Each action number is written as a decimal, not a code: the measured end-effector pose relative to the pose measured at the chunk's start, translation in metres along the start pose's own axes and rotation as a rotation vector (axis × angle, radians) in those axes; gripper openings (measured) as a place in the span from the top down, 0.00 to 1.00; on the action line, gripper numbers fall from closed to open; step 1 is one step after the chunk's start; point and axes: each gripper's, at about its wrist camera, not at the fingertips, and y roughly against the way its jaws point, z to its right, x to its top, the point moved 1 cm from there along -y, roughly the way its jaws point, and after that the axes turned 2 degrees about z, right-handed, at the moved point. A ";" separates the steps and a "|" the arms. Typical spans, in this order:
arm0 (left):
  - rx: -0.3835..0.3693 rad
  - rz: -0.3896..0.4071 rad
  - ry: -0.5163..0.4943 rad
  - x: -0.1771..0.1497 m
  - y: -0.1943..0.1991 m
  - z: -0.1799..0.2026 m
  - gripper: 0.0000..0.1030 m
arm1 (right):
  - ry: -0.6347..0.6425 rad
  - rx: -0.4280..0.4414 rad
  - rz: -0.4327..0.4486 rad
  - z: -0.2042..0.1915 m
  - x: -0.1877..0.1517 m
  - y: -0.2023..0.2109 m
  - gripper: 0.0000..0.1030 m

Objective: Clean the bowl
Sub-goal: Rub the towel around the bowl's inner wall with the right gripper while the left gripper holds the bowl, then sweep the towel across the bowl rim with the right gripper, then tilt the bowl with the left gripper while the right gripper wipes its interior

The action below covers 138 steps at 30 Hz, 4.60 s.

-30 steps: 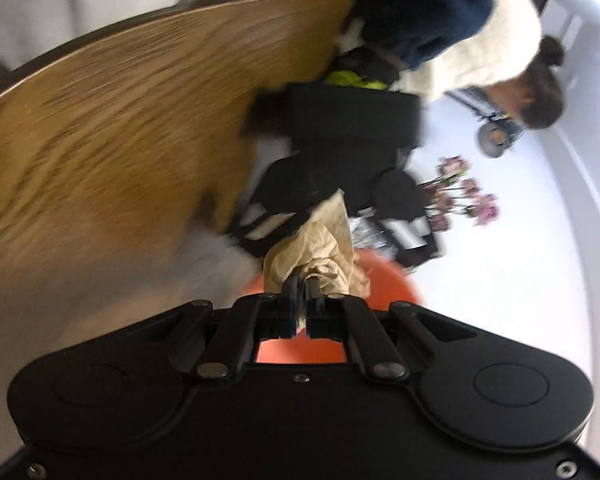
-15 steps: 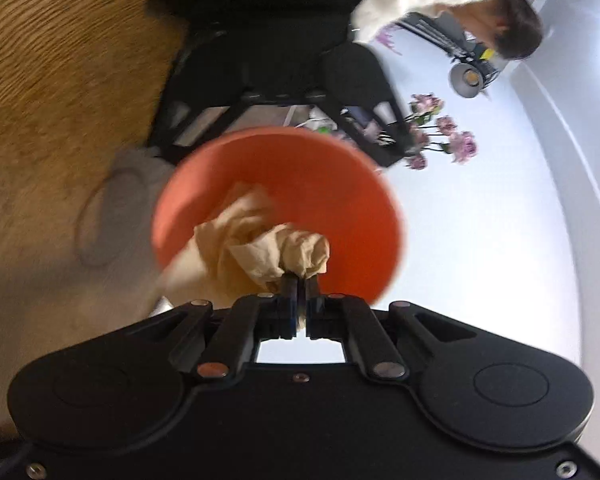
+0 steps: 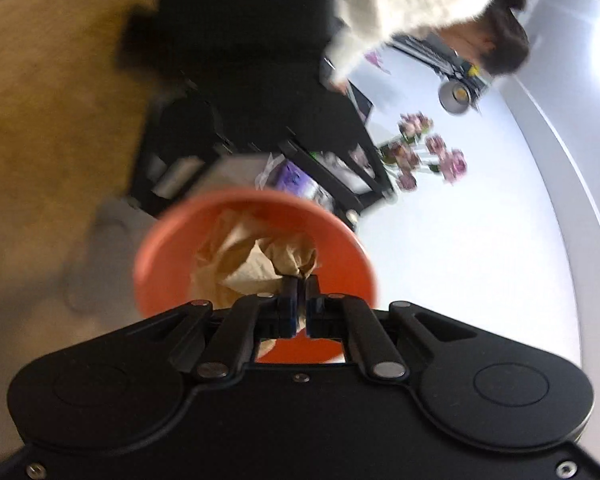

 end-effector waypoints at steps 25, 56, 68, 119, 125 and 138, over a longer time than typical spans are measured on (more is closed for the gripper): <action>0.000 0.000 0.000 0.000 -0.001 0.001 0.05 | 0.002 -0.007 0.023 0.016 0.012 0.007 0.96; 0.000 0.000 0.000 0.002 0.001 0.003 0.05 | -0.003 0.030 0.037 0.007 0.030 0.013 0.97; 0.000 0.000 0.000 0.004 0.000 0.004 0.05 | 0.020 0.148 0.000 -0.024 0.031 -0.011 0.97; 0.000 0.000 0.000 0.004 -0.001 0.006 0.05 | 0.056 0.149 0.052 -0.053 0.017 0.036 0.97; 0.000 0.000 0.000 0.004 -0.001 0.006 0.05 | 0.068 0.090 0.132 -0.035 0.039 0.048 0.97; -0.003 0.003 0.002 0.003 0.000 0.006 0.06 | 0.065 -0.061 0.066 0.016 0.028 0.030 0.99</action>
